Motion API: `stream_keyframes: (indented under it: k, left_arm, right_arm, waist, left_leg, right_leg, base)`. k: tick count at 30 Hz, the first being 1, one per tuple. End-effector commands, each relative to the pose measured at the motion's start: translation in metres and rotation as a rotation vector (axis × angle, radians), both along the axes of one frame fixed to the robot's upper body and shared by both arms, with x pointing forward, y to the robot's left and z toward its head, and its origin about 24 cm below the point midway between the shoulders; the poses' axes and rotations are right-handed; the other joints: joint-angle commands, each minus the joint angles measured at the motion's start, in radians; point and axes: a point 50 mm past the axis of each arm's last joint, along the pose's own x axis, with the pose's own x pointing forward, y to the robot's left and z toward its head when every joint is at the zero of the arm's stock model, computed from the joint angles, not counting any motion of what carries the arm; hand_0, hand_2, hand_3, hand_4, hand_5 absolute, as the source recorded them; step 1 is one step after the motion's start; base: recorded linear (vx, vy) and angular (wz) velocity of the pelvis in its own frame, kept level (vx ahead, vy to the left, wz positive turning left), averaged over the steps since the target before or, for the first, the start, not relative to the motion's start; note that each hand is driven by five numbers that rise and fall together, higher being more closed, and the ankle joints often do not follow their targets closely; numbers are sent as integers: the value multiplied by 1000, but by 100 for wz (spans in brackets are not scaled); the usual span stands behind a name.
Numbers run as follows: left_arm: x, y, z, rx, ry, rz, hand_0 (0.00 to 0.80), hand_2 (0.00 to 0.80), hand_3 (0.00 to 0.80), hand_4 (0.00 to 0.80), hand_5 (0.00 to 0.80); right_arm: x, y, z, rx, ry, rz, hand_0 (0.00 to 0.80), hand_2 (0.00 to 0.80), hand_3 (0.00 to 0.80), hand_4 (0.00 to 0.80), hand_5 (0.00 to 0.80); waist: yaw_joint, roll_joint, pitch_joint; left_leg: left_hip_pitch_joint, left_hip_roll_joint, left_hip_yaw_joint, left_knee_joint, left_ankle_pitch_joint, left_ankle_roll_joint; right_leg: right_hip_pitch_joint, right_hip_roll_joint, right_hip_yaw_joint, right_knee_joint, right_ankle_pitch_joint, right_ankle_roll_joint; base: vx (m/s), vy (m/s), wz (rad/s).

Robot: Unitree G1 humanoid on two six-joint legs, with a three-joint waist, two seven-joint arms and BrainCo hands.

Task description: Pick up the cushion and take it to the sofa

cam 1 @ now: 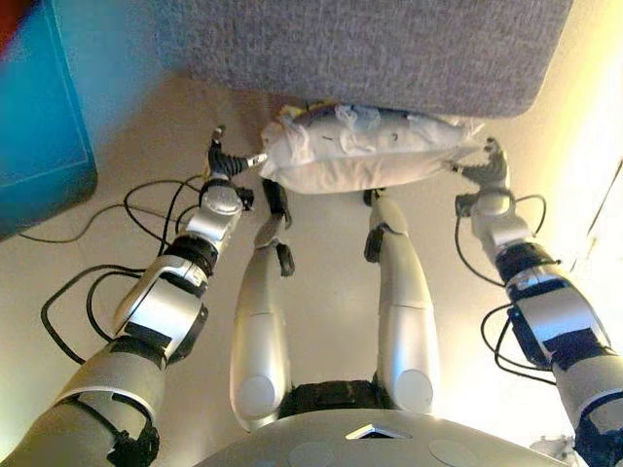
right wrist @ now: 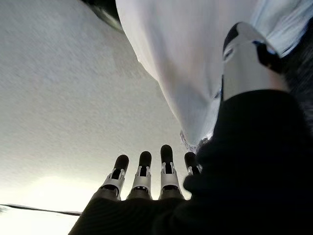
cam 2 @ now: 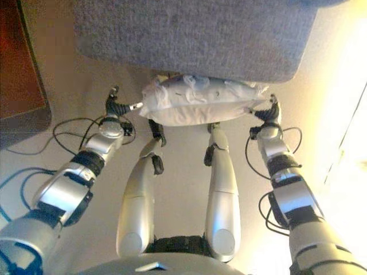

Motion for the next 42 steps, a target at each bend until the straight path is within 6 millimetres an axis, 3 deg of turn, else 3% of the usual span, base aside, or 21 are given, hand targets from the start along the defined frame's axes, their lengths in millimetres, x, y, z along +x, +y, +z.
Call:
stream_keyframes:
  k: [1,13,24,29,36,42]
  left_arm:
    - [0,24,11,-17,-31,46,0,0,0,0,0]
    - [15,36,63,6,-128,31,0,0,0,0,0]
    - [18,39,92,54,-220,-44,0,0,0,0,0]
    - [21,25,124,276,-293,-118,0,0,0,0,0]
    - [26,7,179,592,-319,-186,0,0,0,0,0]
    - [27,-7,202,729,-300,-198,0,0,0,0,0]
  right_arm:
    - [-5,-22,11,-51,-35,-56,0,0,0,0,0]
    - [9,-43,87,-171,-177,-66,0,0,0,0,0]
    - [9,-49,118,-215,-243,-29,0,0,0,0,0]
    - [10,-47,145,-285,-302,20,0,0,0,0,0]
    - [11,-32,201,-379,-441,95,0,0,0,0,0]
    - [10,-28,216,-401,-459,106,0,0,0,0,0]
  waist:
    - [-9,38,0]
    - [-9,65,0]
    - [-5,71,0]
    - [-7,77,0]
    - [-13,81,0]
    - [-16,91,0]
  left_leg:
    - [-132,34,-59,86,-24,-1]
    - [-312,45,-49,140,-37,-9]
    - [-398,35,-56,147,-32,-14]
    - [-472,42,-53,187,-50,-11]
    - [-585,53,-47,240,-71,-10]
    - [-616,63,-52,265,-88,-9]
  right_leg:
    - [-57,-16,96,98,-98,91]
    - [-242,-27,101,162,-105,100]
    - [-327,-24,107,176,-98,115]
    - [-406,-33,115,224,-105,118]
    - [-513,-41,121,271,-112,124]
    - [-517,-46,110,265,-116,132]
  base:
    - [-67,-2,0]
    - [-26,6,-1]
    - [0,0,0]
    - [-12,21,4]
    - [-9,44,-3]
    - [34,42,-9]
